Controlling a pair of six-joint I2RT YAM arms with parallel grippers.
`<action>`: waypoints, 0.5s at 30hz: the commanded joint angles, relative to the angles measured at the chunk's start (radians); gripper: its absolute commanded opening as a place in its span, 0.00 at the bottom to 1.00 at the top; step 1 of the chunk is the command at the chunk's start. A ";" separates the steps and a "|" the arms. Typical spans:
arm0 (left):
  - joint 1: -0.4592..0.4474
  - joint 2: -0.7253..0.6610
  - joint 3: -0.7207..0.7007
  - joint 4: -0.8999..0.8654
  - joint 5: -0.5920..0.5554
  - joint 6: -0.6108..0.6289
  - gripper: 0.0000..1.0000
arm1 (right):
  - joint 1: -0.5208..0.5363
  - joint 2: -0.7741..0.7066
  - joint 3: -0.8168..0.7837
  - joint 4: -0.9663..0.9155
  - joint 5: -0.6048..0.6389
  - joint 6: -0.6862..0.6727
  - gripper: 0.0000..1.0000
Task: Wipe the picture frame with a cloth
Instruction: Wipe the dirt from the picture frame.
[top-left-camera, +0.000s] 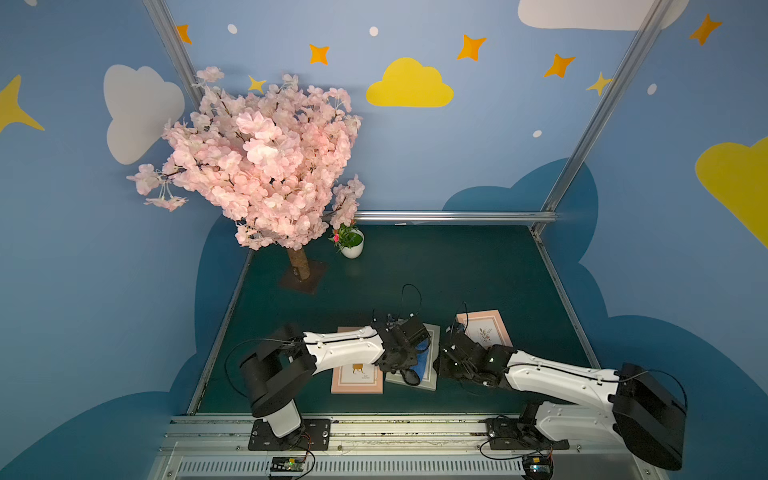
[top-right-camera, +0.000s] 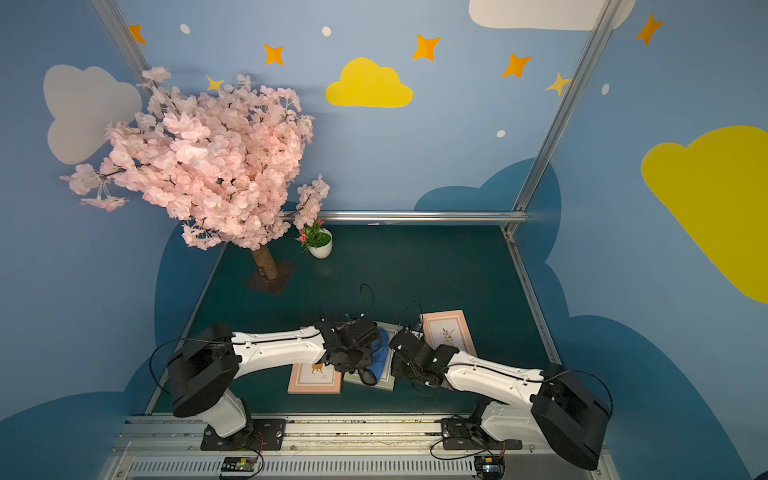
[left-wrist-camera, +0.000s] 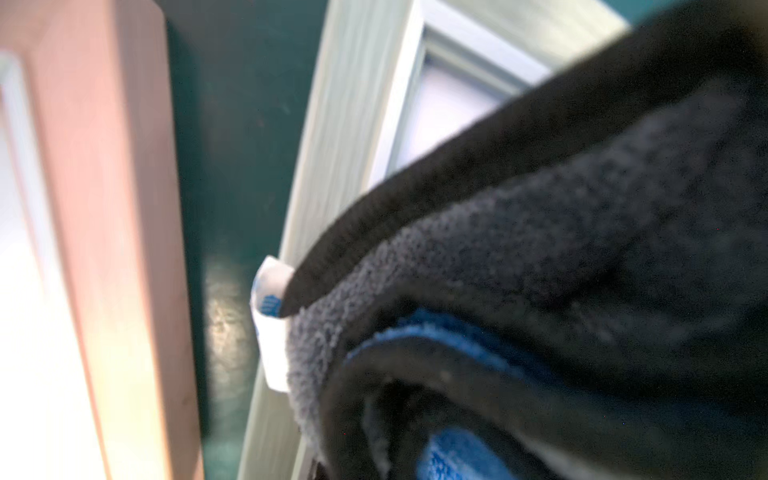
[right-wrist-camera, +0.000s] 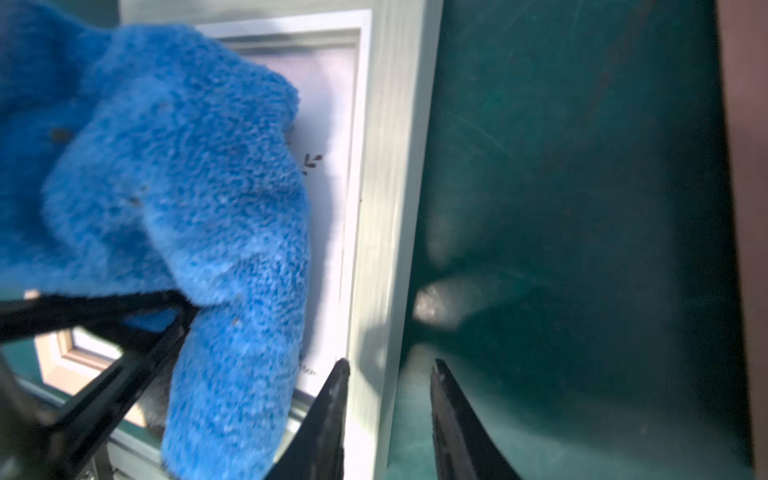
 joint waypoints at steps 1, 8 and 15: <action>-0.020 -0.011 -0.030 -0.064 0.022 -0.023 0.03 | -0.006 0.030 0.034 0.016 0.024 0.009 0.33; -0.055 -0.056 -0.073 -0.103 0.028 -0.051 0.03 | -0.013 0.109 0.081 -0.040 0.002 -0.053 0.25; -0.058 -0.172 -0.151 -0.189 0.017 -0.063 0.03 | -0.009 0.163 0.060 -0.029 -0.035 -0.085 0.18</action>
